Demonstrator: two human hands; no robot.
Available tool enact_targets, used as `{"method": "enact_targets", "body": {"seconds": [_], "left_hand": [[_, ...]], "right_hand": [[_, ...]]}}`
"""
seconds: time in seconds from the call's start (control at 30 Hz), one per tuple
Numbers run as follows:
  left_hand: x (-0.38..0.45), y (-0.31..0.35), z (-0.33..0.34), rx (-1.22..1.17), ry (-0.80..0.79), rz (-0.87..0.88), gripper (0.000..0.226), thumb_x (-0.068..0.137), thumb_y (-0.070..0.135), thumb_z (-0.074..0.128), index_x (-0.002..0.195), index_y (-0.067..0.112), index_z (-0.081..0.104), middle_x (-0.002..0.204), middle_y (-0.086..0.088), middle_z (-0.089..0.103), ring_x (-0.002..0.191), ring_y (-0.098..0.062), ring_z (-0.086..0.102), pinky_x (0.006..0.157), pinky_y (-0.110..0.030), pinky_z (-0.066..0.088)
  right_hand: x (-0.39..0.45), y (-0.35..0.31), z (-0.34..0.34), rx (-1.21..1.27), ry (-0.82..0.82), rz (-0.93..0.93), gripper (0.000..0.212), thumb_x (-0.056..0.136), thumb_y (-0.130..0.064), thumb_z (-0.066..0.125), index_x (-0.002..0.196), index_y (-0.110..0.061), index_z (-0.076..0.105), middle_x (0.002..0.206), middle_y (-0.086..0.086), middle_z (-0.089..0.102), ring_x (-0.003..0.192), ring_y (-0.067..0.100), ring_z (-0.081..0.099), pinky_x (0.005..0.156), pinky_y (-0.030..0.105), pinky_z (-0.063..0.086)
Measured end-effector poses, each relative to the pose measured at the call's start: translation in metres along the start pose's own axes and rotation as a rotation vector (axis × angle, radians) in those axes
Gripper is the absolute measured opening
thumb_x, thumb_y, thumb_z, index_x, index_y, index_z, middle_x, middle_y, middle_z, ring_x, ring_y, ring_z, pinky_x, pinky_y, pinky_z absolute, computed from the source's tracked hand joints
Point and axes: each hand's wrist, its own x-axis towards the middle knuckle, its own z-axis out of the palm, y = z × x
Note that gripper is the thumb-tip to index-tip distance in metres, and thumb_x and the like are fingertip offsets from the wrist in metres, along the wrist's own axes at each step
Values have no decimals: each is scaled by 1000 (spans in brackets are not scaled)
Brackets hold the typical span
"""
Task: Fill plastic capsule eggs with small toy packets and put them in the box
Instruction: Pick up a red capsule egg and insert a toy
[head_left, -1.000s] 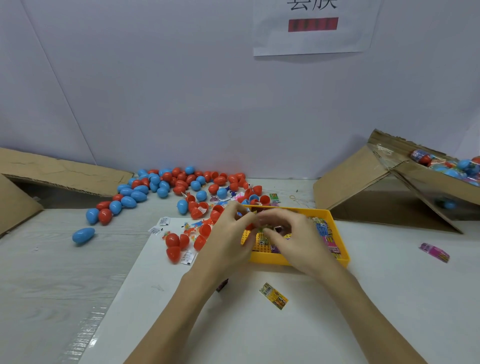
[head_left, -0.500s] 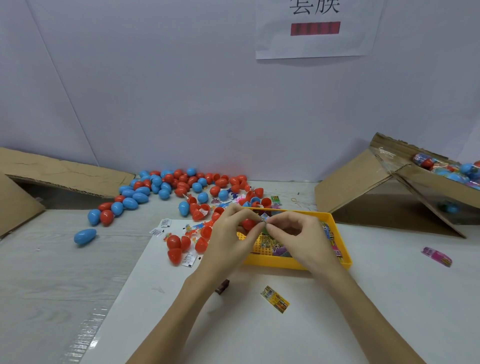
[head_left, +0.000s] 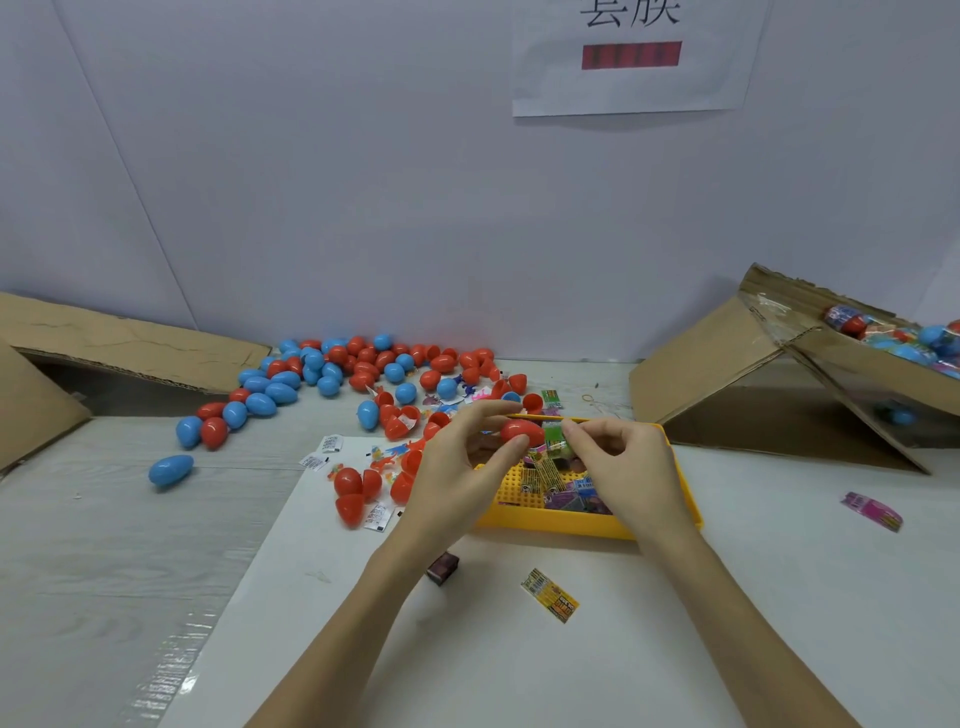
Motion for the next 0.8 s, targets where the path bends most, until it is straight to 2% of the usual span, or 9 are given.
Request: {"method": "enact_targets", "body": {"seconds": [0.17, 0.3, 0.4, 0.5, 0.6, 0.67, 0.8], "left_hand": [[-1, -1, 4, 14, -7, 0, 26, 96, 23, 70, 121, 16, 68, 109, 7, 74, 100, -9, 71, 90, -32, 60], [0, -3, 4, 27, 37, -14, 23, 98, 29, 66, 119, 19, 70, 102, 8, 75, 92, -9, 73, 84, -36, 62], [-1, -4, 4, 38, 61, -29, 22, 98, 31, 66, 117, 20, 70, 100, 9, 75, 90, -8, 72, 82, -37, 62], [-1, -3, 4, 20, 55, -34, 21, 98, 32, 67, 115, 20, 71, 98, 7, 75, 88, -10, 73, 82, -40, 62], [-2, -2, 5, 26, 42, -31, 24, 97, 33, 67, 117, 19, 70, 97, 6, 75, 90, -12, 73, 82, -41, 62], [-2, -1, 5, 33, 45, -31, 26, 98, 32, 66, 119, 19, 69, 97, 5, 75, 89, -10, 73, 81, -39, 62], [-3, 1, 6, 28, 52, -23, 21, 98, 28, 66, 117, 19, 67, 94, 2, 76, 87, -10, 73, 79, -36, 63]], "right_hand": [[-2, -1, 4, -6, -12, -41, 18, 98, -36, 69, 97, -21, 80, 82, -9, 77, 78, 8, 73, 73, 27, 61], [-1, -1, 4, 2, -23, -33, 19, 100, -34, 65, 96, -22, 79, 82, -9, 77, 76, 3, 73, 68, 20, 58], [-2, -2, 3, 33, -19, -30, 17, 101, -33, 64, 90, -30, 76, 78, -13, 76, 75, -1, 72, 62, 14, 54], [-2, -3, 4, 25, -30, -46, 19, 101, -31, 65, 89, -23, 78, 76, -8, 77, 72, 4, 72, 67, 23, 57], [-3, -3, 5, 3, -59, -51, 23, 101, -32, 65, 96, -15, 80, 82, -3, 77, 81, 13, 74, 77, 37, 62], [-4, -3, 6, -3, -71, -52, 22, 101, -33, 65, 98, -16, 79, 85, -3, 77, 84, 13, 74, 78, 37, 63], [-5, -6, 8, 110, -162, 12, 14, 99, -34, 66, 97, -24, 75, 86, -3, 78, 79, 12, 76, 64, 26, 60]]}}
